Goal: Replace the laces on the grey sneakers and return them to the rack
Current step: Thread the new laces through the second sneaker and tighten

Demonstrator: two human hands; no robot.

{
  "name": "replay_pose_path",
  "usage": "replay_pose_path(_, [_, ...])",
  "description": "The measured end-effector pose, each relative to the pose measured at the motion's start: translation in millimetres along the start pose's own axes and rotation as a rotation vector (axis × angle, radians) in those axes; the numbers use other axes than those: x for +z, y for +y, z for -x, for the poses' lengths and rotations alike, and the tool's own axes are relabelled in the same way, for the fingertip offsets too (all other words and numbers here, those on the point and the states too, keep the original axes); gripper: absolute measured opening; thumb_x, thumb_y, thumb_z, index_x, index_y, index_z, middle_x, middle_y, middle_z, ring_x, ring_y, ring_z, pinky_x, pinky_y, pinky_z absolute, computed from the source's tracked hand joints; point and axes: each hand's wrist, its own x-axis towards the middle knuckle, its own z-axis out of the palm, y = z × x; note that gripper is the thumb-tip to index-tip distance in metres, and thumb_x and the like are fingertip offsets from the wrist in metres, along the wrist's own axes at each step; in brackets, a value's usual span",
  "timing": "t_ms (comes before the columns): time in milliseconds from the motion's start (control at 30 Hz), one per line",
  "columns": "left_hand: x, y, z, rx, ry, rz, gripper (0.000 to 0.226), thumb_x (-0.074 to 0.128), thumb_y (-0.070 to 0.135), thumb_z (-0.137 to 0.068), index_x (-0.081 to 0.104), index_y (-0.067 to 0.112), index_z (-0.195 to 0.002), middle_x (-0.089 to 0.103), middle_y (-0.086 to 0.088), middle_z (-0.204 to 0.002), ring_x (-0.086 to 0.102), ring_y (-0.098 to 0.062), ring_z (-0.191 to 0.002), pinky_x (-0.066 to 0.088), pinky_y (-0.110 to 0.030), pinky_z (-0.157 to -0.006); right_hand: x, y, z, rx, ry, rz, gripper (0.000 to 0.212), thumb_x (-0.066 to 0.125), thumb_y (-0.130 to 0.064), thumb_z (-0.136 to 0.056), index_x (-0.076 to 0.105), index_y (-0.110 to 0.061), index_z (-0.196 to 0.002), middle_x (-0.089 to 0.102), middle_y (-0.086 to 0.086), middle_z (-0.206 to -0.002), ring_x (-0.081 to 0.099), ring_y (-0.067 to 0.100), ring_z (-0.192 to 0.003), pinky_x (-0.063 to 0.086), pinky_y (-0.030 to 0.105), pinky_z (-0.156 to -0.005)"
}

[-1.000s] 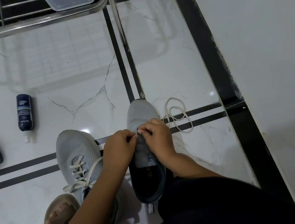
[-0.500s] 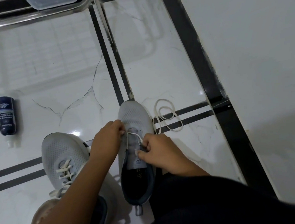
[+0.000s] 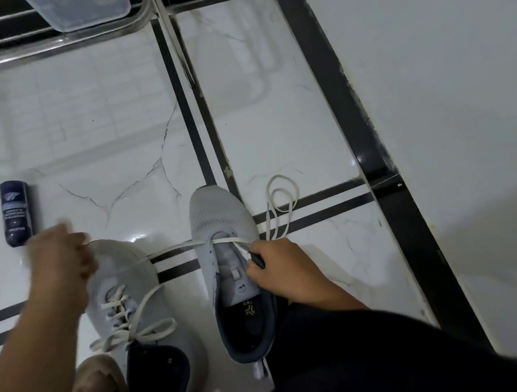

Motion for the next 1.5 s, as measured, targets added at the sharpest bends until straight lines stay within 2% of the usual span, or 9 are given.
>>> replay_pose_path(100, [63,-11,52,0.33,-0.221,-0.729,0.015,0.049,0.041,-0.096,0.051,0.029,-0.105,0.06,0.005,-0.087,0.054,-0.019,-0.073,0.044,-0.032,-0.069,1,1,-1,-0.023,-0.011,-0.012,0.021,0.052,-0.028,-0.091,0.049,-0.014,-0.076,0.053,0.0,-0.069,0.056,0.02,-0.069,0.038,0.03,-0.058])
replay_pose_path(200, [98,-31,76,0.436,-0.299,-0.948,0.017,0.052,0.034,-0.097,0.053,0.019,-0.104,0.059,0.004,-0.092,0.053,-0.014,-0.079,0.041,-0.03,-0.068,1,4,0,-0.022,-0.024,-0.01,0.022,0.054,-0.033,-0.092,0.052,-0.014,-0.08,0.055,0.001,-0.071,0.054,0.019,-0.069,0.038,0.029,-0.058])
replay_pose_path(333, [95,-34,75,0.467,-0.224,-0.93,0.016,0.046,0.025,-0.1,0.048,0.013,-0.089,0.056,-0.004,-0.073,0.047,-0.015,-0.062,0.032,-0.031,-0.056,0,11,4,0.031,-0.003,-0.064,0.026,0.056,-0.027,-0.09,0.046,-0.013,-0.071,0.048,-0.002,-0.063,0.053,0.018,-0.065,0.034,0.029,-0.055])
replay_pose_path(500, [38,-7,32,0.202,0.116,-0.634,0.019,0.05,0.031,-0.097,0.056,0.014,-0.105,0.066,-0.013,-0.101,0.059,-0.034,-0.094,0.047,-0.046,-0.086,1,19,4,0.082,0.034,-0.094,0.028,0.058,-0.027,-0.087,0.048,-0.008,-0.069,0.05,0.004,-0.062,0.053,0.02,-0.064,0.03,0.023,-0.05])
replay_pose_path(667, [32,5,26,0.16,-0.009,-0.96,0.036,0.057,0.035,-0.093,0.056,0.011,-0.12,0.06,-0.02,-0.12,0.054,-0.041,-0.11,0.042,-0.048,-0.094,0,18,2,0.08,-0.011,-0.124,0.03,0.061,-0.033,-0.087,0.049,-0.013,-0.069,0.049,-0.002,-0.061,0.051,0.016,-0.061,0.035,0.03,-0.054])
replay_pose_path(800, [66,-8,58,0.53,-0.094,-1.004,0.03,0.059,0.022,-0.092,0.06,0.018,-0.122,0.054,-0.015,-0.129,0.052,-0.037,-0.112,0.041,-0.046,-0.094,-7,12,1,0.146,0.014,-0.252,0.047,0.055,-0.06,-0.087,0.058,-0.015,-0.074,0.059,0.0,-0.063,0.055,0.013,-0.057,0.043,0.031,-0.054])
replay_pose_path(1033, [101,-34,80,0.684,-0.261,-1.058,0.012,0.06,0.021,-0.091,0.064,0.011,-0.096,0.063,-0.01,-0.1,0.056,-0.03,-0.091,0.042,-0.038,-0.072,-11,16,-27,-0.049,0.104,-0.043,0.038,0.052,-0.026,-0.096,0.049,-0.028,-0.134,0.055,0.0,-0.112,0.056,0.018,-0.096,0.048,0.032,-0.079])
replay_pose_path(1333, [88,-30,63,0.498,-0.31,-0.924,0.009,0.057,0.02,-0.095,0.056,0.015,-0.088,0.06,0.0,-0.09,0.056,-0.021,-0.085,0.041,-0.034,-0.074,-17,36,-47,-0.222,0.181,0.388,0.024,0.058,-0.034,-0.094,0.066,-0.011,-0.092,0.051,0.004,-0.097,0.047,0.021,-0.089,0.042,0.035,-0.066])
replay_pose_path(1500, [87,-29,63,0.463,-0.338,-0.881,0.009,0.055,0.019,-0.096,0.054,0.014,-0.088,0.058,0.0,-0.089,0.054,-0.018,-0.082,0.035,-0.029,-0.069,-44,65,-38,-0.091,0.524,0.459,0.014,0.068,-0.028,-0.087,0.071,-0.015,-0.085,0.061,0.003,-0.092,0.056,0.024,-0.084,0.041,0.036,-0.074])
